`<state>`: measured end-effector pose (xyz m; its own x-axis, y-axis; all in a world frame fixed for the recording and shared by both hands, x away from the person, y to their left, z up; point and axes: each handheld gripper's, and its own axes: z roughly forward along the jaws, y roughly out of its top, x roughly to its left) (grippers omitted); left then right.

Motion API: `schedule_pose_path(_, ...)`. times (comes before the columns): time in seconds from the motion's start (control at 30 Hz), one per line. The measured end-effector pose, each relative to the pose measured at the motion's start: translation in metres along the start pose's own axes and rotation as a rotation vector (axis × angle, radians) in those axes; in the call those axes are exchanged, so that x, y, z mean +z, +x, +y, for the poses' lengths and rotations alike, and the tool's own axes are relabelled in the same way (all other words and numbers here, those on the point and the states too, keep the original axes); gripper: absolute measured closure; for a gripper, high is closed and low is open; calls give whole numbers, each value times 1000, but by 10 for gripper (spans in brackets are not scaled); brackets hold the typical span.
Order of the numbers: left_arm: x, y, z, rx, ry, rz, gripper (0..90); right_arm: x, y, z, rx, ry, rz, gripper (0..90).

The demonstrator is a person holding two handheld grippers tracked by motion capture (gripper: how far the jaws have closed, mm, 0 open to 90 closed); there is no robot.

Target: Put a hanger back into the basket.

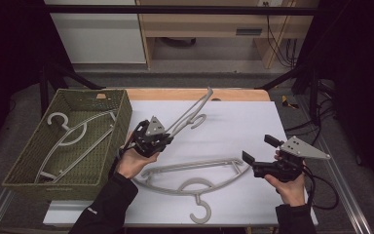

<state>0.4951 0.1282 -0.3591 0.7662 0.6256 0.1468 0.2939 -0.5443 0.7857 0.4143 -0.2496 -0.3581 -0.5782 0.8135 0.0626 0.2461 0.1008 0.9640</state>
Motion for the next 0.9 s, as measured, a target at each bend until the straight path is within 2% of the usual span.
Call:
schedule_pose_path(0.17,-27,-2,12,-12,-41,-27,821,0,0,0,-2,1,-2,40)
schedule_pose_path(0.23,-38,-4,17,12,-44,-20,821,-1,-1,0,-1,3,-2,40)
schedule_pose_path(0.4,-63,-5,25,39,-45,-17,821,0,0,0,0,2,-1,40)
schedule_pose_path(0.43,-67,-4,26,34,-51,-17,821,0,0,0,0,2,-1,40)
schedule_pose_path(0.67,-98,6,32,28,-57,-29,821,0,0,-1,0,5,-2,40)
schedule_pose_path(0.9,-130,24,32,1,-79,-10,821,0,0,-1,1,7,-2,40)
